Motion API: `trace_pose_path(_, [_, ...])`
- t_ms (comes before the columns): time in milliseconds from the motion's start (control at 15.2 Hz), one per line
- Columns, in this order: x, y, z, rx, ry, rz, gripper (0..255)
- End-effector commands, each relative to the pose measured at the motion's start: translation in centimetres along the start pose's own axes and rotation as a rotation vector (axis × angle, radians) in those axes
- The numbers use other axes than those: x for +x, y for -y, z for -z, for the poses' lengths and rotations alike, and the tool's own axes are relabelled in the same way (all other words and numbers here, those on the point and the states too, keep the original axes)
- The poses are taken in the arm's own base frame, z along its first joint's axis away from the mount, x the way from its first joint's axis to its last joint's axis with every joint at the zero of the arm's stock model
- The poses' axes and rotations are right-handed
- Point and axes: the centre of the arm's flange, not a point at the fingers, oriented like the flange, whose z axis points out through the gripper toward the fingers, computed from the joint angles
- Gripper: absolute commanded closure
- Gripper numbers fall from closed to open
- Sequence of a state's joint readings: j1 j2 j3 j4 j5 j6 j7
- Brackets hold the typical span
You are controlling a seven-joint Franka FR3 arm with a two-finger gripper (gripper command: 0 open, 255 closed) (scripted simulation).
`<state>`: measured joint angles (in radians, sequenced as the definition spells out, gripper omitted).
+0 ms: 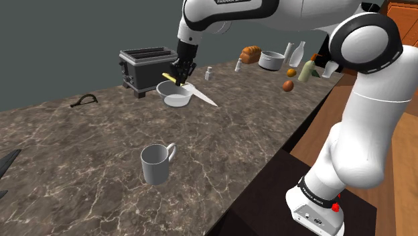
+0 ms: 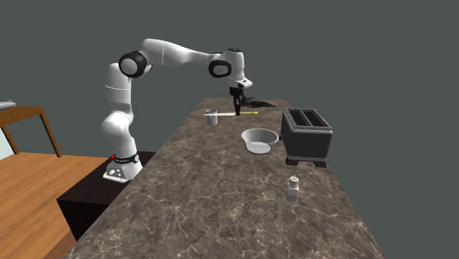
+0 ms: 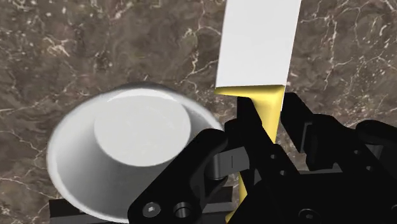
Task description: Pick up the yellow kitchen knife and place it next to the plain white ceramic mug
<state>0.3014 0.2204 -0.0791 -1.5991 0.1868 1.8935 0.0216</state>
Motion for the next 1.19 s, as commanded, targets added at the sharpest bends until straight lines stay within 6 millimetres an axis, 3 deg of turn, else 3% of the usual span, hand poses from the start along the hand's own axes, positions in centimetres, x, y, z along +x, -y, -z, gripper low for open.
trace_pose_path(0, [0.2,2.9,-0.4,0.000,0.000,-0.001,255])
trace_pose_path(594, [0.9,14.6,-2.4,0.000,0.000,-0.001,255])
trace_pose_path(1122, [0.6,13.9,-6.6,0.000,0.000,-0.001,255])
